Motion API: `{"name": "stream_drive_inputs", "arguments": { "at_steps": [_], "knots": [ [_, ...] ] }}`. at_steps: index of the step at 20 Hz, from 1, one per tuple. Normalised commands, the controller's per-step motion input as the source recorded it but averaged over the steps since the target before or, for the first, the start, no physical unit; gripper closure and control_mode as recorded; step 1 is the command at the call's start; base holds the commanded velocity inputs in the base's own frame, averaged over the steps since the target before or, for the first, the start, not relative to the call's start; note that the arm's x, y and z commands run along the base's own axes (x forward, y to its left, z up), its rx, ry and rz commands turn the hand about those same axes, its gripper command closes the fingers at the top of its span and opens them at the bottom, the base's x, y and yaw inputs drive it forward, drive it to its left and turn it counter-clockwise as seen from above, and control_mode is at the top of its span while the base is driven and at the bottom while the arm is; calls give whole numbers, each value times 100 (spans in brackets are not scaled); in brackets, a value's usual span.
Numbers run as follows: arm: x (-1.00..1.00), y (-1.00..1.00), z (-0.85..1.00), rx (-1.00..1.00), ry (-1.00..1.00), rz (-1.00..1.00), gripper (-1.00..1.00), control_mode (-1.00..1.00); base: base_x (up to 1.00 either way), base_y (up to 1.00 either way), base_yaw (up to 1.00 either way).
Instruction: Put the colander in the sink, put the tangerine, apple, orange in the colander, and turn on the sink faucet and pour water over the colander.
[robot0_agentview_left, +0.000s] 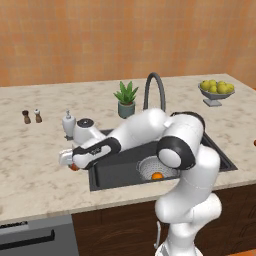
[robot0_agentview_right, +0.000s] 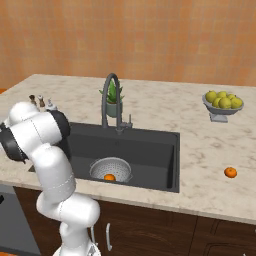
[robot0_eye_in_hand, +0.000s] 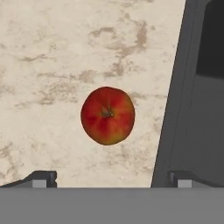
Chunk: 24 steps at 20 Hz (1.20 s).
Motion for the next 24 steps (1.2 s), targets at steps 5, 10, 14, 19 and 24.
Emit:
{"name": "stream_drive_inputs", "arguments": {
  "at_steps": [5,10,14,19,24],
  "knots": [
    [29,9,-26,0,9,0,-100,-100,0,0,0],
    [27,15,-14,0,2,0,-100,-100,0,0,0],
    [21,11,-18,0,4,0,-100,-100,0,0,0],
    [1,-1,-27,0,6,0,-100,-100,0,0,0],
    [0,-13,-26,0,2,0,100,-100,0,0,0]
  ]
}}
